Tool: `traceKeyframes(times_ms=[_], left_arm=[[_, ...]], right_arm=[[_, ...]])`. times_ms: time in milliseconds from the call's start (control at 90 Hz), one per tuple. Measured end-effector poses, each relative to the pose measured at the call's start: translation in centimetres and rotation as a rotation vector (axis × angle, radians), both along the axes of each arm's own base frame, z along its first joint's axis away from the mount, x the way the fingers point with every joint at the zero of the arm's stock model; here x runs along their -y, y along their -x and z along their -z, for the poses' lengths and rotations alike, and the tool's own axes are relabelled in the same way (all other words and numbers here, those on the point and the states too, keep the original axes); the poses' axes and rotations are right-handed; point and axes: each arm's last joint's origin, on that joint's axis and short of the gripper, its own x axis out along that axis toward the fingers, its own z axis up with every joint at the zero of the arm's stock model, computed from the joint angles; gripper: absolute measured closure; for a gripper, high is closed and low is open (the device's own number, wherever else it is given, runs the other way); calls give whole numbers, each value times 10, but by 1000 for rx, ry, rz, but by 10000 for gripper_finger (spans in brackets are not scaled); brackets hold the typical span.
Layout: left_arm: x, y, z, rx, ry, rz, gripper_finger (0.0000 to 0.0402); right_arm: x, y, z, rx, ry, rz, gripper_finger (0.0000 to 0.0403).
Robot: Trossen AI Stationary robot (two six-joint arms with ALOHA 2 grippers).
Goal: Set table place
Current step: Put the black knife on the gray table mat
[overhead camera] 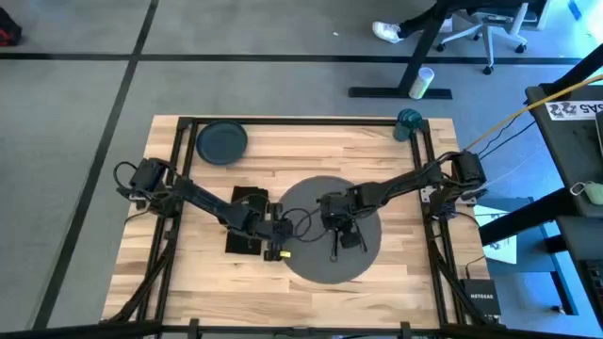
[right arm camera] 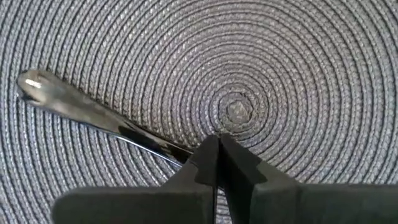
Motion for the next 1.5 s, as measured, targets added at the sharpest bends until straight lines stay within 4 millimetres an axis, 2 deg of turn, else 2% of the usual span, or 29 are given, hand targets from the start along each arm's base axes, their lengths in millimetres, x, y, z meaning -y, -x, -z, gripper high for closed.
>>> traceKeyframes(times_ms=[244,489,600,811,1089,1500], left_arm=[[0,1,0,-7,-3,-1,402],[0,1,0,-10,-3,-1,402],[0,1,0,-10,-3,-1,402],[0,1,0,-9,3,-10,402],[0,1,0,-12,3,-9,402],[0,1,0,-14,2,-10,402]], right_arm=[[-6,-5,-5,27,-13,-21,403],[-35,-3,-8,42,-53,-105,403],[-42,-2,-8,50,-42,-103,403],[-42,-7,-11,107,-49,-94,403],[-44,-9,6,45,-91,-110,403],[-43,-6,6,13,-102,-113,403]])
